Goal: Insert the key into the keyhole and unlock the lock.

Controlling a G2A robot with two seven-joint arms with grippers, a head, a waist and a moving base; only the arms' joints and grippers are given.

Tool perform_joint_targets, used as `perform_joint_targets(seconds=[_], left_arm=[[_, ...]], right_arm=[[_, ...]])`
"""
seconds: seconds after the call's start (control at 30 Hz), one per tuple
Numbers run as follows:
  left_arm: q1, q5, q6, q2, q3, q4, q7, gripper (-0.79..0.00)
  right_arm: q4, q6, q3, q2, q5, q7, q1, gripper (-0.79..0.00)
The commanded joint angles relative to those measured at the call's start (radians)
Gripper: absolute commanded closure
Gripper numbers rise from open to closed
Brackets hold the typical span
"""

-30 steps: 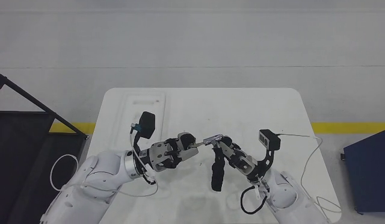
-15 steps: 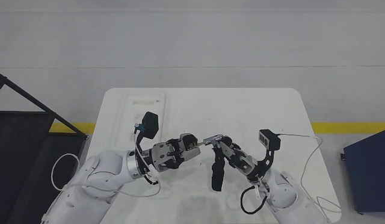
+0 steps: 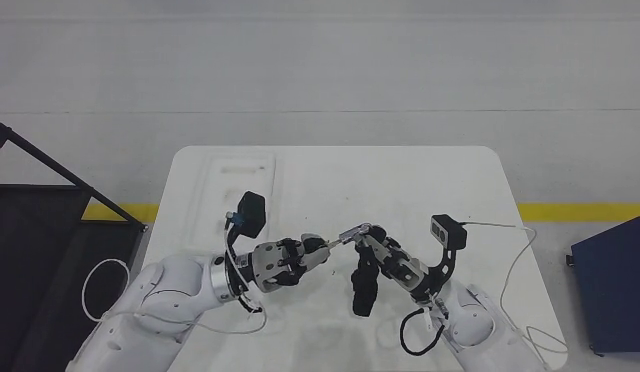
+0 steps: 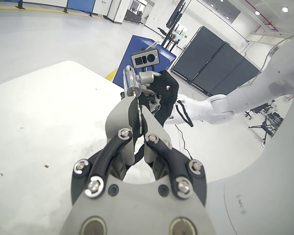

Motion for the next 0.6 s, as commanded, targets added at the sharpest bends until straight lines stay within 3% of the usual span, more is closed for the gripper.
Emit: perform_joint_targets(seconds=[0.0, 0.37, 0.57], left_arm=[[-0.003, 0.029, 0.013, -0.001, -0.001, -0.006, 0.016, 0.0], [0.1, 0.555, 0.132, -0.012, 0.013, -0.13, 0.248, 0.0], [0.172, 0.839, 0.244, -0.018, 0.044, -0.179, 0.407, 0.0]], right_arm=[[0.0, 0.0, 0.0, 0.0, 0.0, 0.0, 0.0, 0.0], [0.0, 0.0, 0.0, 0.0, 0.0, 0.0, 0.0, 0.0], [0.0, 0.0, 0.0, 0.0, 0.0, 0.0, 0.0, 0.0]])
